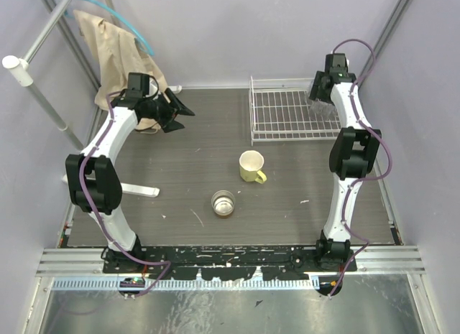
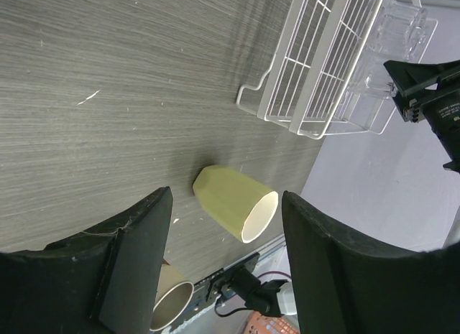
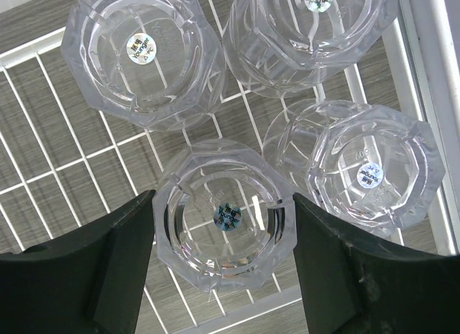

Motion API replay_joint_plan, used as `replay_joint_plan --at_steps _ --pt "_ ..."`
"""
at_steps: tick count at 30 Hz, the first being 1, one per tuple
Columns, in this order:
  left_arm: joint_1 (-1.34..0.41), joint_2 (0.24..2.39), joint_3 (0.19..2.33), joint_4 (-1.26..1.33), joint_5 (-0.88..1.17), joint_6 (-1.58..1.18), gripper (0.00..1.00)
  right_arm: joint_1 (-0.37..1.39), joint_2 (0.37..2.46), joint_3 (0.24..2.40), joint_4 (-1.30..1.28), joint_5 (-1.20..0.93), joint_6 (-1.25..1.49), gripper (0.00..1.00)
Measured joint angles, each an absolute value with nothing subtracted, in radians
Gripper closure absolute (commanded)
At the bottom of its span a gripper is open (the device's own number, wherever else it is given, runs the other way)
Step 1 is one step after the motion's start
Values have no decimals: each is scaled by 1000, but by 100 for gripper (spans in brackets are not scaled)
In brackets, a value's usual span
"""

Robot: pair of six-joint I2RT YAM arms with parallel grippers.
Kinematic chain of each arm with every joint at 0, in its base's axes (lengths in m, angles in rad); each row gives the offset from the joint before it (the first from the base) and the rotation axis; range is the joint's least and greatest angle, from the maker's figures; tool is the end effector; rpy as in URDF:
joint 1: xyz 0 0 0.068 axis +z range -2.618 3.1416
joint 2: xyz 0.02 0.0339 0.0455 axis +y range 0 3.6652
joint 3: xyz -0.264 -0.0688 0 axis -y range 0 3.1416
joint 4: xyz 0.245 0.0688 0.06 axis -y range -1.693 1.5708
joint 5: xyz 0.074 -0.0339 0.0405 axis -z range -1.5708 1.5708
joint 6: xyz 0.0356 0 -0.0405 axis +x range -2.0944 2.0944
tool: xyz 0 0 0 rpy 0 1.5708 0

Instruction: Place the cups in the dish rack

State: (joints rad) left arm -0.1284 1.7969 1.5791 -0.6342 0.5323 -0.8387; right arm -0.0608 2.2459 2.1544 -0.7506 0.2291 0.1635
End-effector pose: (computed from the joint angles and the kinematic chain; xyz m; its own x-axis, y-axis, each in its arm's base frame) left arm 0.3947 -0.0692 0.2976 -0.8275 -0.5393 -0.1561 -0.2599 0.6143 -0.7451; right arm 0.5054 -0.0389 0.2759 -0.7005 0.2015 -0.6846 0.3285 0.9427 -0.0588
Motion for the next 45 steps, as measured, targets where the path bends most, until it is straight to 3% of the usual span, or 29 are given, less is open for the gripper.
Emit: replay_joint_plan --at_steps 15,17,22,26,39,45 --pt "-120 1797 1579 -634 532 -839 30 -51 2259 2154 -750 258 152 72" --pt "-119 1797 1579 -634 532 -838 30 -47 2259 2154 -750 262 152 68" --pt "-118 1797 1579 -635 532 -836 30 -46 2259 2154 -750 271 149 43" --pt "-117 1797 1579 -638 532 -833 30 -45 2259 2154 -750 274 149 31" --pt "-138 1797 1579 -713 502 -778 28 -40 2256 2153 -749 295 150 10" --pt "-157 1797 1579 -723 499 -766 27 -39 2231 2123 -749 304 151 9"
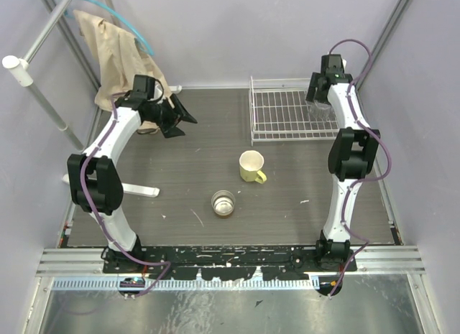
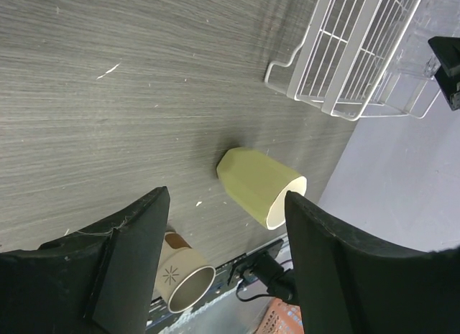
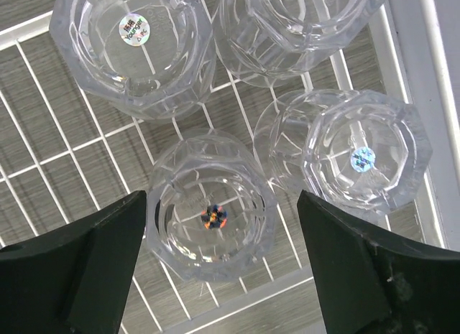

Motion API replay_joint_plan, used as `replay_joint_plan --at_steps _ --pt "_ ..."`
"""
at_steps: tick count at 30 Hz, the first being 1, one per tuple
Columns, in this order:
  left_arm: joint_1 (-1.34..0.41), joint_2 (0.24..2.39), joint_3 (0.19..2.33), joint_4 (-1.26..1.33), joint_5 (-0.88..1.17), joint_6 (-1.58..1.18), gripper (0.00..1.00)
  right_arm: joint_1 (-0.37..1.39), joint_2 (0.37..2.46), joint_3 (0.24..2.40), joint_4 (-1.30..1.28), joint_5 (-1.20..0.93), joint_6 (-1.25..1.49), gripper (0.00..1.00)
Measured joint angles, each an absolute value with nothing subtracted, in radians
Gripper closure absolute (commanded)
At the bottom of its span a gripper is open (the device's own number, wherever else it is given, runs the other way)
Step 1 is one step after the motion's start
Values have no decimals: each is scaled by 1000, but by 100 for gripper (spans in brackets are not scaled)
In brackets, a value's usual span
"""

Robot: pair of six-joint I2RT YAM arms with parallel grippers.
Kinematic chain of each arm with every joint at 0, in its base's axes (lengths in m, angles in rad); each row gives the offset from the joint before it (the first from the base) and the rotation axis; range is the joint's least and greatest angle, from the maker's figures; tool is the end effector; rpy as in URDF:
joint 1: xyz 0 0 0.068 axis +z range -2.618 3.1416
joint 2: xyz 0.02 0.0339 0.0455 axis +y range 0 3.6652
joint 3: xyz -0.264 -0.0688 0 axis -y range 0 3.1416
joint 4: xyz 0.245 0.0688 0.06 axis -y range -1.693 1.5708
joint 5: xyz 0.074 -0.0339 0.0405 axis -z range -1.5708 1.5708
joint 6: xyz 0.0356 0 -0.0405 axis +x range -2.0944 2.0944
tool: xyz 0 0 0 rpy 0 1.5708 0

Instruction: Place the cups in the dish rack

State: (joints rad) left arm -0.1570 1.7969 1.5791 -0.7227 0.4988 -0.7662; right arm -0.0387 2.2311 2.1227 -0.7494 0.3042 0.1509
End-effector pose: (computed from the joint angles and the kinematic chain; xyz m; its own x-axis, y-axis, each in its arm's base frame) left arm 0.3859 -0.0783 0.2914 -0.8632 -0.4798 -0.1567 -0.2537 0.6808 -0.6871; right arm 0.5018 -0.0301 0.2735 -0.7123 0.1711 -0.6807 0.3437 0.9306 -0.1257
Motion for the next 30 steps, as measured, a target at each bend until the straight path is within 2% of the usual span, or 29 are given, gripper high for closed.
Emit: replay_joint_plan --at_steps 3,7,12,16,20,30 --pt "-168 1797 1579 -727 496 -759 28 -38 2203 2106 -750 306 152 9" --pt "-197 1797 1585 -757 476 -741 34 -35 2148 2090 -749 306 154 9" --pt "-305 1805 1681 -868 398 -683 36 -26 2040 2062 -749 308 157 9" --pt "-417 1837 1824 -945 324 -636 44 -10 1929 2019 -748 313 160 9" --pt "-505 1861 1869 -998 287 -631 53 5 1835 1980 -748 313 168 9" --pt "-580 1891 1811 -1038 248 -733 53 16 1630 1819 -757 217 245 9"
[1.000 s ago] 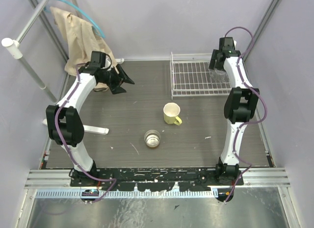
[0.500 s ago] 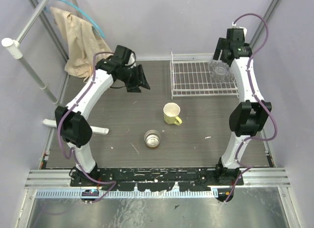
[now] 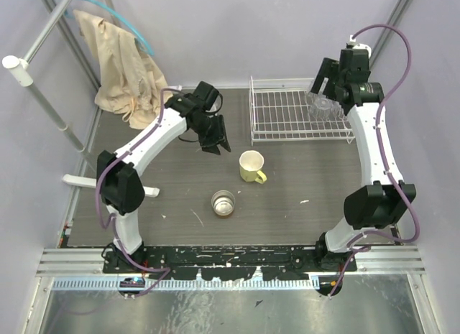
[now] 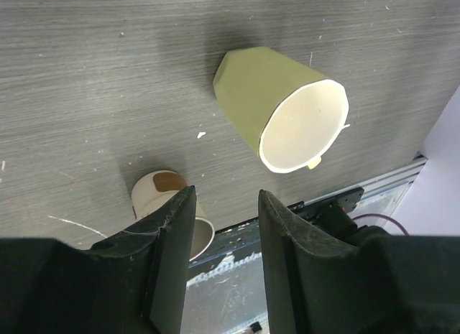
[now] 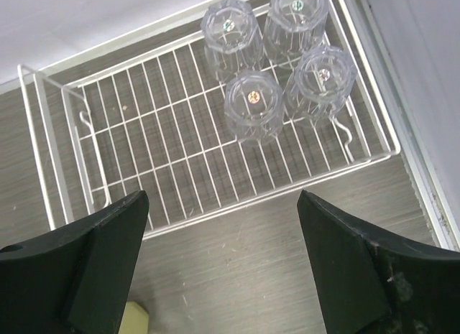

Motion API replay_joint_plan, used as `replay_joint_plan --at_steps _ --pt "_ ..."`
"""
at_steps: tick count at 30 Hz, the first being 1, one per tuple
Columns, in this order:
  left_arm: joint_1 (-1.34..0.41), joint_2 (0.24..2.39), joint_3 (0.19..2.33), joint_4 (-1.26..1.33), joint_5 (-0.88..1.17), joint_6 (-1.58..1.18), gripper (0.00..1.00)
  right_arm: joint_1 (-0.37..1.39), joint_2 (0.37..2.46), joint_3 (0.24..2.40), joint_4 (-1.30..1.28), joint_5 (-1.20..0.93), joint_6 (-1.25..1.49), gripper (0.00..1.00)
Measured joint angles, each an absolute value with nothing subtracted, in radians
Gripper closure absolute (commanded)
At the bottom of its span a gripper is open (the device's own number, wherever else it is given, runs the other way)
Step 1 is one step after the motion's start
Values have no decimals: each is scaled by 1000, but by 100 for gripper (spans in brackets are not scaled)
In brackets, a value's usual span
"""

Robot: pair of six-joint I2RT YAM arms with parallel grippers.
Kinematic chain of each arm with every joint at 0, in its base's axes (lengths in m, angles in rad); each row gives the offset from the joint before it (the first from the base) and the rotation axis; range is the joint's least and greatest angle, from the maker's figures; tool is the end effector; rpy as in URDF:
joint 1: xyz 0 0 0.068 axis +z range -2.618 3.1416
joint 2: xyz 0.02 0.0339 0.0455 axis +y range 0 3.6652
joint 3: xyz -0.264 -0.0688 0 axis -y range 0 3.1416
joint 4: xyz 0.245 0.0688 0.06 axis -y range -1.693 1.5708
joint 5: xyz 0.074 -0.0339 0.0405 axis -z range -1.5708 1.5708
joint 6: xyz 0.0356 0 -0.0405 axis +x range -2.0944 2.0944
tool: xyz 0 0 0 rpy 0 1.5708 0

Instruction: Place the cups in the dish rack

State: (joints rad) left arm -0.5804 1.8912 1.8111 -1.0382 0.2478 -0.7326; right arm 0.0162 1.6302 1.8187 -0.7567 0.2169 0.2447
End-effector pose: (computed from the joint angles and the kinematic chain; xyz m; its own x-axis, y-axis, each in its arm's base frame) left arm 0.3294 -0.2264 0.3067 -0.9746 -0.1362 -0.1775 -0.0411 0.8888 -0.4564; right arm 0.3568 -0.0019 0.4234 -0.4819 0.2288 -0.8458 0.2910 0.9523 0.0918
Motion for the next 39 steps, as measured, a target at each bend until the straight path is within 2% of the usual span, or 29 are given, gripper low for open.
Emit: replay_joint_plan --at_steps 11,26,39 --pt "-623 2040 1885 -1027 252 -805 56 16 1485 1652 -774 147 277 9" --pt "-670 2080 1930 -1030 252 -824 57 16 1480 1575 -769 128 276 8" --pt "-699 2120 1931 -1031 213 -816 65 16 1480 1549 -752 115 276 8"
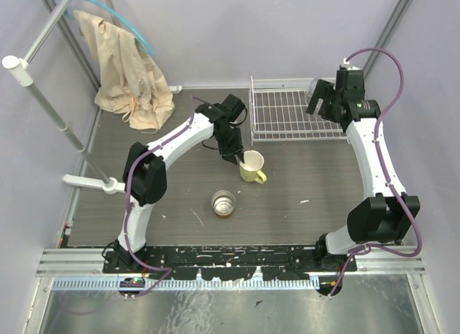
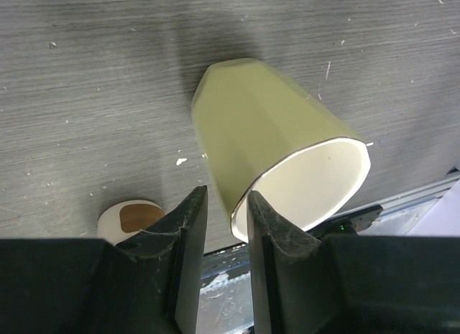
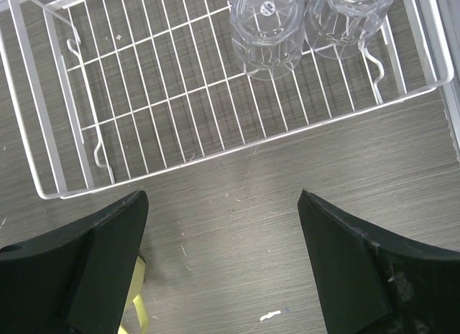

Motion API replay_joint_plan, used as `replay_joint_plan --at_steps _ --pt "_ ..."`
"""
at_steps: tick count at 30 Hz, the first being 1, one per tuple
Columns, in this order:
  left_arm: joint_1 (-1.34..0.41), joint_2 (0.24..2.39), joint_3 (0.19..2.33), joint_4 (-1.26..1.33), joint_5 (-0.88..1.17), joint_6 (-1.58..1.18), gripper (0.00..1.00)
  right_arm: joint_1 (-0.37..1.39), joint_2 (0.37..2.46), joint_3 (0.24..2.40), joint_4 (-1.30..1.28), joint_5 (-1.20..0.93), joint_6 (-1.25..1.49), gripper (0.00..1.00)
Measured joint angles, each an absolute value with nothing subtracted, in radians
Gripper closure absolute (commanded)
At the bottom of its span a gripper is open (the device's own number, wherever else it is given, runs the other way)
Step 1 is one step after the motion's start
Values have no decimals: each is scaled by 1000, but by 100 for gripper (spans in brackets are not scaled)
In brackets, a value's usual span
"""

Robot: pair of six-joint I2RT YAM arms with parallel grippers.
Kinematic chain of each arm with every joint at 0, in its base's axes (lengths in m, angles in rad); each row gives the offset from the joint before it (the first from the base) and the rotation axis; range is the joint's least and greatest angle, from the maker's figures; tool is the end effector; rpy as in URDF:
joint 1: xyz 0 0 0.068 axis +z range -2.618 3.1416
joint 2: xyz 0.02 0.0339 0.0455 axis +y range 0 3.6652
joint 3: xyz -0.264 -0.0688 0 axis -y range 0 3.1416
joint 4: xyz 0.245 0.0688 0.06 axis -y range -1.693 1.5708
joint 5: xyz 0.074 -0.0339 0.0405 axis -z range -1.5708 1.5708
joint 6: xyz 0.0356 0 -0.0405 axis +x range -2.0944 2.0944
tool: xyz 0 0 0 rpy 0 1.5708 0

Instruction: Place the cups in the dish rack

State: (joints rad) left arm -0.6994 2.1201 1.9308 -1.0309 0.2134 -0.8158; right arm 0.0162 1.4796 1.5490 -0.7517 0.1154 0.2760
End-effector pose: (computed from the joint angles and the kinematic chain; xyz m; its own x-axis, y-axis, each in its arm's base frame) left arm 0.3373 -0.2936 0.2493 -0.9912 -0.0962 -0.0905 -0.0541 0.9207 -0.3864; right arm 0.3211 0.0011 0.3843 -0.5867 0.2612 -0.7665 0.2423 0.9598 0.1416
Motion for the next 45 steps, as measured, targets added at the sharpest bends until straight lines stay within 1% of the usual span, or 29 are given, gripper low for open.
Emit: replay_joint_plan --at_steps 7,9,12,13,21,25,28,32,37,40,45 --pt "-710 2143 1931 -1031 193 -811 73 16 1479 1525 -745 110 276 8" --pt "-711 2143 1931 -1031 188 -810 79 16 1479 1525 -743 110 276 8" --pt "-715 2143 1931 -1036 178 -804 97 16 1479 1525 -737 107 276 8" --pt "-715 2143 1931 -1040 168 -799 100 16 1479 1525 -735 106 276 8" --pt "-714 2146 1926 -1039 164 -760 100 16 1480 1529 -741 75 275 8" --pt "-693 2059 1804 -976 189 -733 100 17 1493 1583 -790 18 276 9" --pt "-638 1946 1694 -931 227 -725 100 18 1503 1623 -814 -55 294 11" --pt "-533 1810 1651 -825 278 -702 100 18 1503 1642 -832 -235 367 14" --pt "-471 1741 1643 -627 356 -705 100 18 1501 1615 -815 -457 480 18" --pt "-466 1734 1611 -495 424 -724 100 18 1493 1563 -766 -612 569 23" --pt "-461 1734 1563 -345 513 -751 100 22 1441 1366 -566 -840 789 28"
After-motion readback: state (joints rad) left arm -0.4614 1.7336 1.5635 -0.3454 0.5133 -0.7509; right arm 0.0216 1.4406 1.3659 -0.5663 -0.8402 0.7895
